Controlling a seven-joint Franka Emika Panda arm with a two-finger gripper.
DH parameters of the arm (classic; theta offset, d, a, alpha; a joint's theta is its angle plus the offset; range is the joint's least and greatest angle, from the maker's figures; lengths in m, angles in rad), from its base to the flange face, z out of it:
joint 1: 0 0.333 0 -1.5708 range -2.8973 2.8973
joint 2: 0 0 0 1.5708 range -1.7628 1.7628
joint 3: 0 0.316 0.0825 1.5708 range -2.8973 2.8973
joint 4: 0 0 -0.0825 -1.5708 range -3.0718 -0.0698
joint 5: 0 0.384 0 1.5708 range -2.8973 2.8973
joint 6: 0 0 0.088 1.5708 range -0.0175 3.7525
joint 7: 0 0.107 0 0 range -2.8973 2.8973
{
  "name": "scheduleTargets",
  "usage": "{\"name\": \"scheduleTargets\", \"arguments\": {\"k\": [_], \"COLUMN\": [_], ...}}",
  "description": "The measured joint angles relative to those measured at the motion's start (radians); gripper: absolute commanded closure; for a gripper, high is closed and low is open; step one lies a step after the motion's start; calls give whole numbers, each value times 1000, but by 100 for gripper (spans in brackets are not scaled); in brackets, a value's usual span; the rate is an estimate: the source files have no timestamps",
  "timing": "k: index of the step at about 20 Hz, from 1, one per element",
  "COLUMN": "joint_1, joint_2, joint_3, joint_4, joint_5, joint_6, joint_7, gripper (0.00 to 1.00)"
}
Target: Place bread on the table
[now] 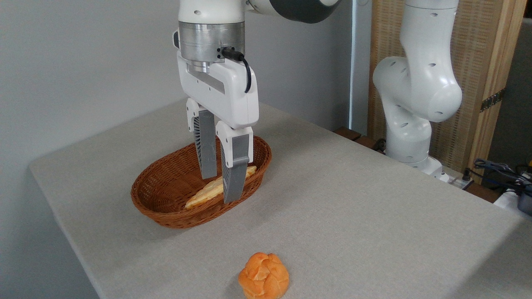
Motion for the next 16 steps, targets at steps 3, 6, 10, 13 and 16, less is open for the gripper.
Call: {"name": "scheduleTargets", "arguments": {"k": [3, 6, 10, 13, 16], "joint_1": [-5, -10, 108, 189, 195], "joint_2": [-1, -2, 28, 58, 77], "joint_3": [-1, -26, -168, -243, -273], "joint_4": [0, 13, 108, 133, 136], "joint_5": [0, 0, -55, -81, -82], "joint_6": [-4, -79, -208, -216, -216], "joint_7": [0, -26, -149, -231, -327], "gripper": [0, 0, 0, 0, 0]}}
